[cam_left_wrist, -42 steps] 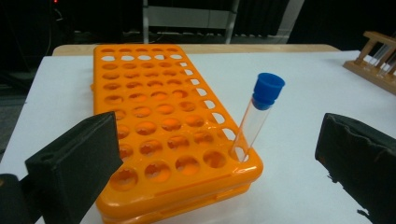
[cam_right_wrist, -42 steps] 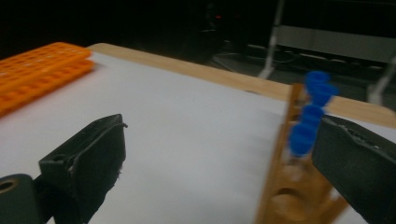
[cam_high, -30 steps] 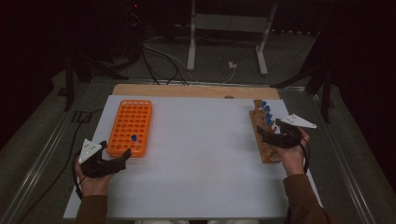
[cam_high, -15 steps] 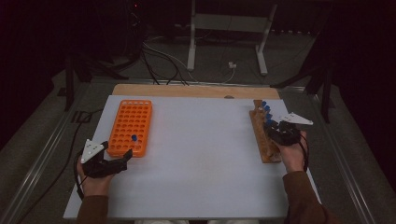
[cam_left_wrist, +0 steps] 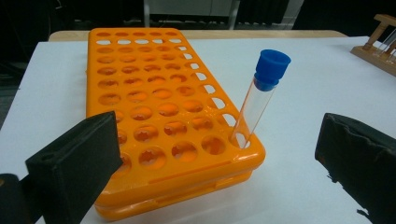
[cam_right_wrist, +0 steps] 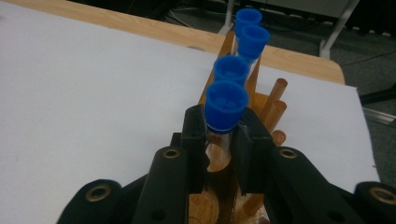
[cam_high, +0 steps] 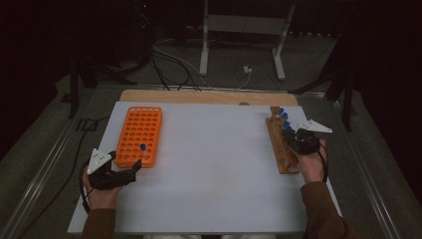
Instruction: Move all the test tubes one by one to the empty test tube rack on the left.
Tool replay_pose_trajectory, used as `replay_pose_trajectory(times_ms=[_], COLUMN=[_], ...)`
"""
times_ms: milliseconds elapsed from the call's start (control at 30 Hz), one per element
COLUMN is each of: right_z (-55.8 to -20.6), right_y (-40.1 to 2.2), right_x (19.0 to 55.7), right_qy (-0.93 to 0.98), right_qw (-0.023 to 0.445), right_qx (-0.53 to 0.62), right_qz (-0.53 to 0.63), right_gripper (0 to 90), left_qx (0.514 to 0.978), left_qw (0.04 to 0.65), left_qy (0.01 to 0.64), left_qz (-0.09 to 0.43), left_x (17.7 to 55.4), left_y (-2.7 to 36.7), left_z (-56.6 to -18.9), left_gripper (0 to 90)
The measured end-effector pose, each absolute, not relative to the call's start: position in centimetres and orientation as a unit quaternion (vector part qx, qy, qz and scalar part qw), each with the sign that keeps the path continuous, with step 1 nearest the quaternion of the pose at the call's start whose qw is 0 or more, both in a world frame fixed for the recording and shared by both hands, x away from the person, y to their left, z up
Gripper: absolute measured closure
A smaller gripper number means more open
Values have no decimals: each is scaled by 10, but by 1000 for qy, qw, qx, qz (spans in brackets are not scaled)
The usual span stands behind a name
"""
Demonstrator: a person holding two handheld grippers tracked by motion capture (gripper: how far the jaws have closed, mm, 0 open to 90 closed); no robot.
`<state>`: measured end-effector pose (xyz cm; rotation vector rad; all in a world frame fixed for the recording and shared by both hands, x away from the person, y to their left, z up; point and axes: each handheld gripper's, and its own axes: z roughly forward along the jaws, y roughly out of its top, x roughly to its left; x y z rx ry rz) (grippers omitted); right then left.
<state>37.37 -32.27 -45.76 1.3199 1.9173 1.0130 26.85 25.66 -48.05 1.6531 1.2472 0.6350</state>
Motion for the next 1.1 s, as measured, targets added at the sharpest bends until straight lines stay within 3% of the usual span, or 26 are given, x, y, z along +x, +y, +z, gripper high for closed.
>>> replay_pose_trajectory(times_ms=[1100], right_z=[-402], right_y=[-325], right_x=[355], right_qy=[699], right_qw=[301], right_qx=[461], right_qz=[456], right_gripper=[766], left_qx=[679], left_qw=[468], left_qy=[504], left_qz=[257], left_x=[269], left_y=[253], left_z=[-481], left_gripper=[9])
